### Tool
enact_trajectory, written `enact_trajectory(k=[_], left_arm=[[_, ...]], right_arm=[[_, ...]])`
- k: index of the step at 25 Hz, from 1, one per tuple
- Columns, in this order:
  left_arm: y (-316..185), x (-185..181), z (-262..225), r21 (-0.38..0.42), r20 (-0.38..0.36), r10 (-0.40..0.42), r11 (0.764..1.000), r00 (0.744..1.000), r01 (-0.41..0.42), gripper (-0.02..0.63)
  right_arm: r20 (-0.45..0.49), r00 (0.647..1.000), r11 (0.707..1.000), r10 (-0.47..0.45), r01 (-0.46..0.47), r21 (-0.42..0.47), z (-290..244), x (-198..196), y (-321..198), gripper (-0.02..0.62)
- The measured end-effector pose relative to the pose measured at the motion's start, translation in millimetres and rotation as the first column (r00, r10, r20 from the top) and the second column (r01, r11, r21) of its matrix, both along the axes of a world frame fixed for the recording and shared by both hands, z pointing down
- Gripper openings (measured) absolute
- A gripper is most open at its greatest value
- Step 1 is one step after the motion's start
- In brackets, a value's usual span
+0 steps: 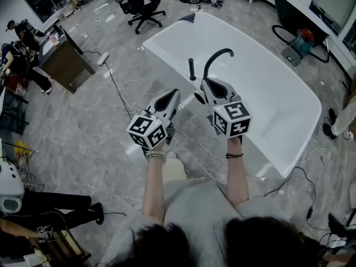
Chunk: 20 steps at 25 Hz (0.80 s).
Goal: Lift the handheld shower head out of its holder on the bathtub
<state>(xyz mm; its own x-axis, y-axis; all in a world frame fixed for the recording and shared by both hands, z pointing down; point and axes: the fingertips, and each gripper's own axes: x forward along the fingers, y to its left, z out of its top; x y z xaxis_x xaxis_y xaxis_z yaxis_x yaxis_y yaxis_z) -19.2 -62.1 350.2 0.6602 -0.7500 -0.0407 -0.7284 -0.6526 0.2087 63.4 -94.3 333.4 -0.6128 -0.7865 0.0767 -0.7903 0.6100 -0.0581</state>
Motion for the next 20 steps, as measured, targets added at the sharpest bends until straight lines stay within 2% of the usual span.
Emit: enact_trajectory(k=[9, 20], left_arm=[[-62.0, -30.1, 11.9, -0.039, 0.005, 0.102, 0.994, 0.995, -0.102, 0.005], [-122.3, -55.2, 29.7, -0.072, 0.006, 0.263, 0.962, 0.965, -0.262, 0.005]], right_arm=[[0.003, 0.996, 0.995, 0.092, -0.092, -0.036, 16.6, -29.8, -49.8, 0.000], [0.027, 0.973, 0.972, 0.230, -0.228, -0.059, 32.1, -56.0, -97.4, 0.000]])
